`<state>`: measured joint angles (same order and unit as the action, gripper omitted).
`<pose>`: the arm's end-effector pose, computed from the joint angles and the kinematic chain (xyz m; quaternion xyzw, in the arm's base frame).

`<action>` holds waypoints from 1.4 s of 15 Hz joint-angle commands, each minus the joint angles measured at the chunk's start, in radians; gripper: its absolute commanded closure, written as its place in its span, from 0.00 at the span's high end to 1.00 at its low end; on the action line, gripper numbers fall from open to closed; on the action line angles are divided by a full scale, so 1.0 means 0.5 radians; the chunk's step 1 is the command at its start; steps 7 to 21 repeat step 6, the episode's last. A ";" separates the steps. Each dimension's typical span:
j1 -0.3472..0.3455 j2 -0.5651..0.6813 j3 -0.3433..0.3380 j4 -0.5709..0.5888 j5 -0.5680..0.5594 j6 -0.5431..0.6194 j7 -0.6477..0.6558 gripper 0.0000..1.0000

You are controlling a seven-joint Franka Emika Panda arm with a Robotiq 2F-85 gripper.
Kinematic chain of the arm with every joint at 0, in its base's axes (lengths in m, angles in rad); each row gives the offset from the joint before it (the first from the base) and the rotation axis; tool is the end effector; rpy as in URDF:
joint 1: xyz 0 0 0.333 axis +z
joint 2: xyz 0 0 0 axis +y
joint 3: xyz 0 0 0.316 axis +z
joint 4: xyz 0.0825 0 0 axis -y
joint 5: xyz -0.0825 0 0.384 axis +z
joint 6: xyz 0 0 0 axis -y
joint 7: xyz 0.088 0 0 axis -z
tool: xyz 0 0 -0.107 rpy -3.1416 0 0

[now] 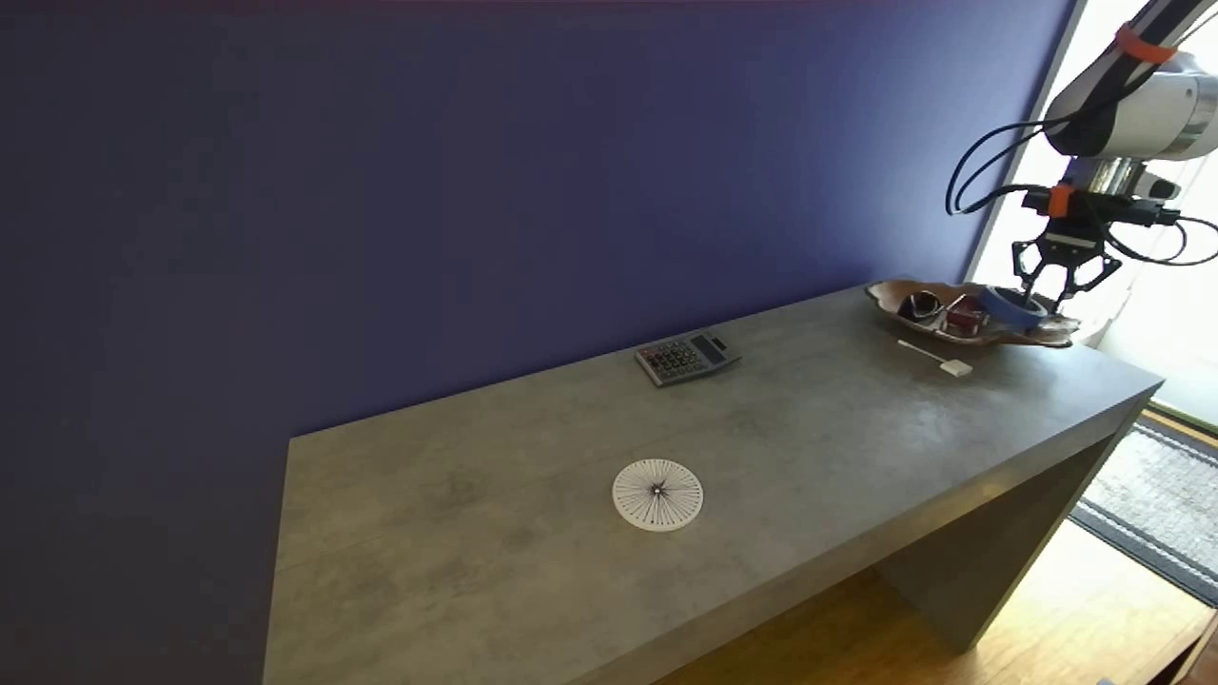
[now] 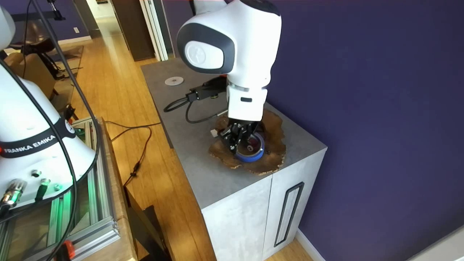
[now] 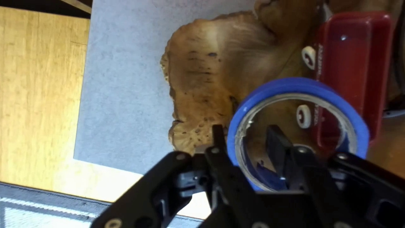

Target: Put blue masking tape on the wooden tray

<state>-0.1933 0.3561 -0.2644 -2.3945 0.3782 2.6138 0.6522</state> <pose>0.4267 -0.2279 0.1652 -0.7509 0.6571 0.0577 0.0336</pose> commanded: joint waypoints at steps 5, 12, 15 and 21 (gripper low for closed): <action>0.068 -0.406 0.091 -0.168 -0.007 -0.005 -0.126 0.75; 0.081 -0.506 0.116 -0.224 -0.007 -0.009 -0.151 0.82; 0.081 -0.506 0.116 -0.224 -0.007 -0.009 -0.151 0.82; 0.081 -0.506 0.116 -0.224 -0.007 -0.009 -0.151 0.82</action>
